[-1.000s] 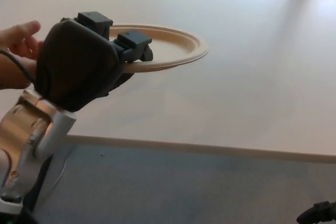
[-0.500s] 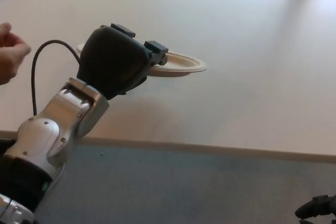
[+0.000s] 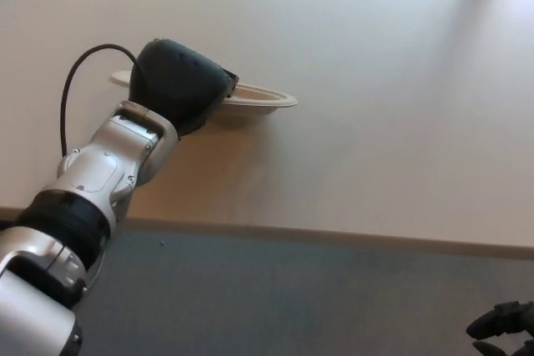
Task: A person passes a plate to the robot and the robot grabs it with its left hand and places it at the centre of the table infront of it
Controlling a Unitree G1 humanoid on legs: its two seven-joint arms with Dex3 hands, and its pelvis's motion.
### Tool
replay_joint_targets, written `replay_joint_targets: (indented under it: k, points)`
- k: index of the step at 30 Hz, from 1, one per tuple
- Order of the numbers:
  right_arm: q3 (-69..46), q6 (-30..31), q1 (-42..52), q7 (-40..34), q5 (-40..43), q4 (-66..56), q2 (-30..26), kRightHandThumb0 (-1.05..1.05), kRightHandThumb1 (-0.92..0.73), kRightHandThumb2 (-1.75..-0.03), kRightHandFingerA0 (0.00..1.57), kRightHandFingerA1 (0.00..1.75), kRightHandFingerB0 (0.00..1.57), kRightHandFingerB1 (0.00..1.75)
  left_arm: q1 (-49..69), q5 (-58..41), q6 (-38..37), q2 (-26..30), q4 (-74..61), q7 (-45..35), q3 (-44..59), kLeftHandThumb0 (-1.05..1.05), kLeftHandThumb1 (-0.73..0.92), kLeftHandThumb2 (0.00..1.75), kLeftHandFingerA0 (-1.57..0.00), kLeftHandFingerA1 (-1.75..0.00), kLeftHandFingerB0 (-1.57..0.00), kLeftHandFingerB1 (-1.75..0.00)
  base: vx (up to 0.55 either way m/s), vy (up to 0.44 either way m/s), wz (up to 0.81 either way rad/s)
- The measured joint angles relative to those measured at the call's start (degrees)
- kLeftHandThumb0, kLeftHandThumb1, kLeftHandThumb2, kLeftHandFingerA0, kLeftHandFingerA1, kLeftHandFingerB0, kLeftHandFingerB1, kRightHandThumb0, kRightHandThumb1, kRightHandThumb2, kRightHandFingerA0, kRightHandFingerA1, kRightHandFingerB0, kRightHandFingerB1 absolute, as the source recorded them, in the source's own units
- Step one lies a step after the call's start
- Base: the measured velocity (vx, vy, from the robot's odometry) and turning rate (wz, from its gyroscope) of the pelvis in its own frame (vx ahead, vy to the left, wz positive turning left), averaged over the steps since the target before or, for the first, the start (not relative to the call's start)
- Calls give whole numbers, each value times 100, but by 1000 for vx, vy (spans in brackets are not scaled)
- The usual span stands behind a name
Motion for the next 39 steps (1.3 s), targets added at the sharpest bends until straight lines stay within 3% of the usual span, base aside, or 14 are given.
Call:
replay_joint_targets:
  k: [1,2,3,4,5,6,15,20,28,29,32,34,35,39]
  points:
    - [17,-1,-5,-1,-6,-1,0,-69,-73,-62,70,66,53,53,-60,-38,29,-29,85,-18,-8,-48,71,62,-67,-81,-38,-33,0,0,0]
    - [28,-2,-8,-1,-11,-1,0,-69,-73,-62,70,66,53,53,-92,-86,37,-48,128,-50,13,-48,71,62,-67,-81,-38,-33,0,0,0]
    - [37,-4,-10,-2,-13,-2,0,-68,-75,-62,69,65,54,53,-109,-164,37,-74,143,-126,85,-72,55,85,-28,-47,-9,-38,0,0,0]
    - [45,-8,-14,-2,-14,-2,0,-68,-75,-62,69,65,54,53,-125,-261,36,-101,142,-232,171,-72,55,85,-28,-47,-9,-38,0,0,0]
    - [50,-11,-18,-2,-14,-2,1,-68,-75,-62,69,66,55,54,-137,-338,36,-122,137,-333,241,-79,48,89,0,-14,0,-15,0,0,0]
    - [51,-14,-22,-1,-13,-2,1,-67,-74,-62,68,66,53,53,-140,-399,37,-133,122,-428,293,-85,47,58,0,0,0,-1,0,0,0]
    - [50,-14,-36,1,-4,-2,11,-64,-74,-62,69,66,52,51,-278,-719,50,-148,34,-1251,586,-96,45,55,0,0,0,0,0,0,0]
    - [49,-14,-68,1,-2,-2,11,-49,-71,-65,67,65,60,55,-582,-832,95,-145,57,-1791,646,-105,41,73,0,0,0,0,0,0,0]
    - [43,-14,-84,2,0,-2,11,-41,-63,-68,65,66,56,55,-919,-1008,184,-134,57,-2553,708,-103,49,57,0,0,0,0,0,0,0]
    - [40,-14,-93,3,1,-2,11,-36,-58,-69,67,68,57,55,-951,-1029,194,-130,58,-2660,714,-105,42,71,0,0,0,0,0,0,0]
    - [32,-14,-128,4,3,-2,11,-37,-59,-68,70,68,58,55,-1069,-1104,237,-129,122,-2943,718,-105,42,71,0,0,0,0,0,0,0]
    - [29,-14,-167,5,3,-2,11,-38,-59,-66,70,69,58,55,-1184,-1143,261,-128,204,-3157,719,-98,47,57,0,-3,0,0,0,0,0]
    - [27,-14,-190,5,4,-2,11,-39,-56,-65,68,68,57,55,-1242,-1160,269,-127,256,-3258,719,-67,38,87,-6,-21,0,0,0,0,0]
    - [22,-14,-267,9,8,-2,11,-38,-55,-63,68,67,58,55,-1473,-1214,286,-126,457,-3647,719,-71,41,86,-3,-11,0,0,0,0,0]
